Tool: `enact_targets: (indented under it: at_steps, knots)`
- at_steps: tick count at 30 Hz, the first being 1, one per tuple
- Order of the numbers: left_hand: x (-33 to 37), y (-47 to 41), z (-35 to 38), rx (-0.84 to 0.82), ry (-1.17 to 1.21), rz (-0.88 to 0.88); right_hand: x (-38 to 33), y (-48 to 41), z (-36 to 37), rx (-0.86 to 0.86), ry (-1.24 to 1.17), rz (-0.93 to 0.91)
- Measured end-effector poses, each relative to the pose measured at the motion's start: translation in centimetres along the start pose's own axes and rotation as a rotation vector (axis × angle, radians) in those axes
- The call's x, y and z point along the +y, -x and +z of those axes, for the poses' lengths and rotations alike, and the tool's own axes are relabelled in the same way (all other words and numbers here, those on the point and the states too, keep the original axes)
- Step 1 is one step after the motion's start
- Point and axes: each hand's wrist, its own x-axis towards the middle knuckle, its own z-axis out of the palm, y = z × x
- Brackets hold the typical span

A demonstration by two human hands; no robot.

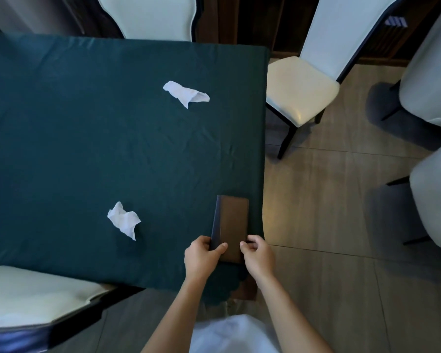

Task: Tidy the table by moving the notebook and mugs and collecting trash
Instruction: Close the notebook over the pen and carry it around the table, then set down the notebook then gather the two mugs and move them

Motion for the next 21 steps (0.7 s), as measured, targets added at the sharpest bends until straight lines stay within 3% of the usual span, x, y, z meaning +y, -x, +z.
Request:
enact_targets:
  at_steps: [8, 21]
  knots:
    - [0.2, 0.8, -0.2, 0.008, -0.247, 0.071, 0.1, 0.8, -0.3, -0.011, 0.033, -0.006]
    - [-2.8, 4.3, -6.1, -0.105, -0.315, 0.252, 0.3, 6.5, -0.4, -0.046, 0.056, 0.017]
